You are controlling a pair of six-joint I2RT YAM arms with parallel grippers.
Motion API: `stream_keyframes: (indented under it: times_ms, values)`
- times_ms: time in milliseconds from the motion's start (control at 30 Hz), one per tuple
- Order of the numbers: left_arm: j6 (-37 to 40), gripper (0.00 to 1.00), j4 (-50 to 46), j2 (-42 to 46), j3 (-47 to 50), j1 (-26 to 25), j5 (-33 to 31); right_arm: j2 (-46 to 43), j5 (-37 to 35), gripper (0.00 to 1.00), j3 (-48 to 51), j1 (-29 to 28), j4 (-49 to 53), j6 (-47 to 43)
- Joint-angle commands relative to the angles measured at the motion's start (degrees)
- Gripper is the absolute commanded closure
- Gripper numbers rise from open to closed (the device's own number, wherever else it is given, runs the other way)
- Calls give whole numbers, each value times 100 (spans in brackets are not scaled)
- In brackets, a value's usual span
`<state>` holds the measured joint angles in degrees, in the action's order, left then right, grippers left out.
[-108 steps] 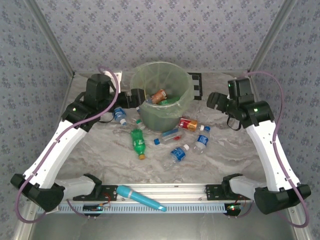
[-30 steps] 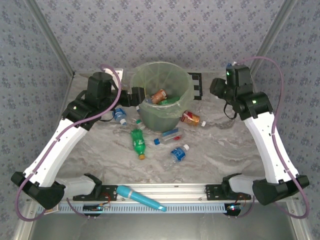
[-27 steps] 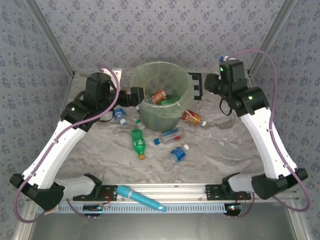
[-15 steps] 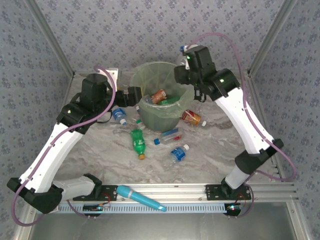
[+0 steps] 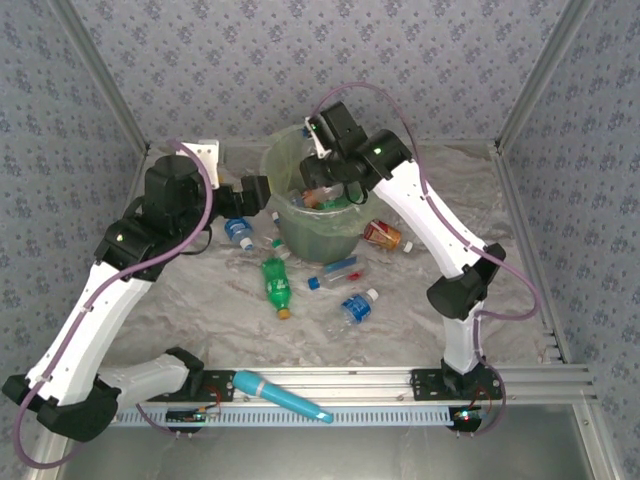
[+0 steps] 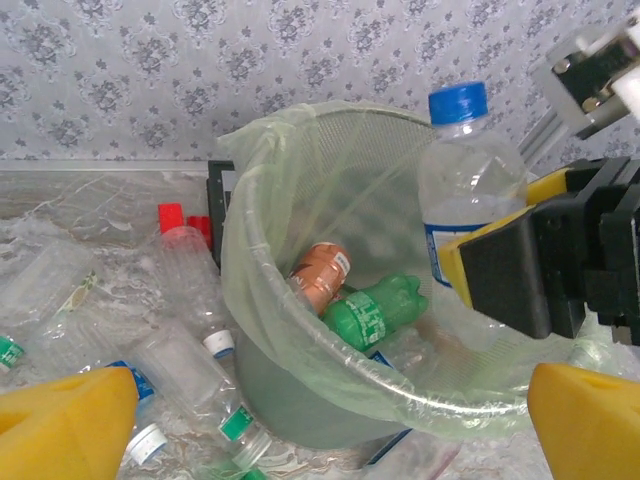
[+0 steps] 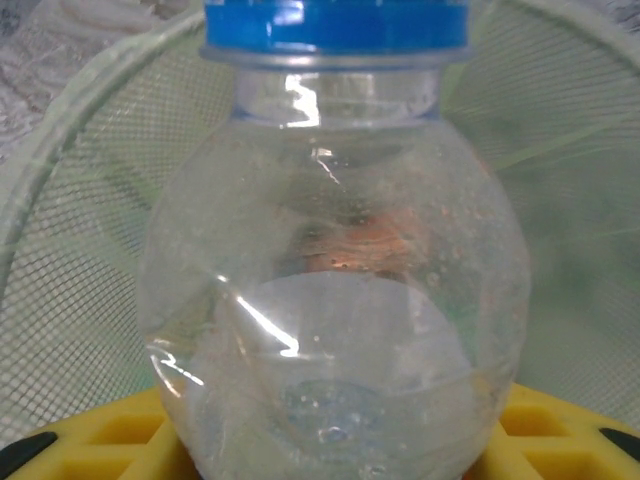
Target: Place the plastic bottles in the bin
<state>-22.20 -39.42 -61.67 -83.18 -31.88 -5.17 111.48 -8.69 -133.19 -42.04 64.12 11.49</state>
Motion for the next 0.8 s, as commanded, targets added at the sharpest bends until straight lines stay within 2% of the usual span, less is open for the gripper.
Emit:
stream_keyframes:
  times_ms: [0,67,100,167,200,267,300,767]
  values:
    - [-57,0,-118,101,43,50,-98,99,215,49,-329,-62,298,-11]
    - [-65,0,-140,111,47,53,-100,136,227,47,-372,-75,344,7]
    - [-66,0,-140,119,54,51,-99,137,221,41,-372,-84,347,16]
    - [-70,0,-128,129,56,63,-90,137,137,18,-400,-89,393,36]
    - [-66,0,-127,129,56,59,-90,129,105,11,-418,-86,434,36]
    - [-74,0,-129,129,56,59,-85,104,83,8,-433,-94,517,37]
    - [-74,0,-121,130,65,61,-76,82,40,0,-432,-94,523,32]
    - [-174,0,-118,120,207,59,-22,-449,-505,0,-149,-99,273,55]
